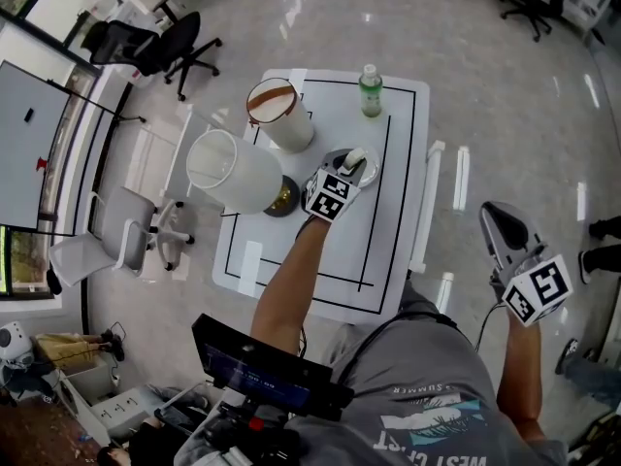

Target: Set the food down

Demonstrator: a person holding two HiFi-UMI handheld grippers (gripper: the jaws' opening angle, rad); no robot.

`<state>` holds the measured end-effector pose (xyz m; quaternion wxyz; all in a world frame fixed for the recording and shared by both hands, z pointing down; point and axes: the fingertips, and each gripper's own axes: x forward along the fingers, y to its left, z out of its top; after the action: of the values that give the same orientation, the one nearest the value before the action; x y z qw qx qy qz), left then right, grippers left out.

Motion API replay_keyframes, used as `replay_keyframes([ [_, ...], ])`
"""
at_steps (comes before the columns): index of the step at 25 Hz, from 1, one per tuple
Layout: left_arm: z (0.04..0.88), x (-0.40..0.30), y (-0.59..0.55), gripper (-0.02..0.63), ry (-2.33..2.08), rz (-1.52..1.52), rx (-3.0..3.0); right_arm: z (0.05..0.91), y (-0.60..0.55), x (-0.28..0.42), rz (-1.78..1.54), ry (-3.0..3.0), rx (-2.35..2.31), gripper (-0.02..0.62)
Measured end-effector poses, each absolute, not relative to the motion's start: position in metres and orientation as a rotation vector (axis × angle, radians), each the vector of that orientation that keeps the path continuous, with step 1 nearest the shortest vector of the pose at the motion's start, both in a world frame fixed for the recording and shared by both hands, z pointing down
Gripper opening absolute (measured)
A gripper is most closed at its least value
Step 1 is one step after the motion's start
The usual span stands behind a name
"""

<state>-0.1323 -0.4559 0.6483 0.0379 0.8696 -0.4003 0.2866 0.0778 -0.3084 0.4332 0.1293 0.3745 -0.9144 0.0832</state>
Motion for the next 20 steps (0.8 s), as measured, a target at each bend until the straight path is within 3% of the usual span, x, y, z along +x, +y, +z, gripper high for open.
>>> replay_keyframes([
  [20, 0.702, -0.138, -0.47, 0.091, -1.147, 1.2, 2.619, 0.449, -0.325, 0.086, 0.288, -2.625, 1.085, 0.008],
])
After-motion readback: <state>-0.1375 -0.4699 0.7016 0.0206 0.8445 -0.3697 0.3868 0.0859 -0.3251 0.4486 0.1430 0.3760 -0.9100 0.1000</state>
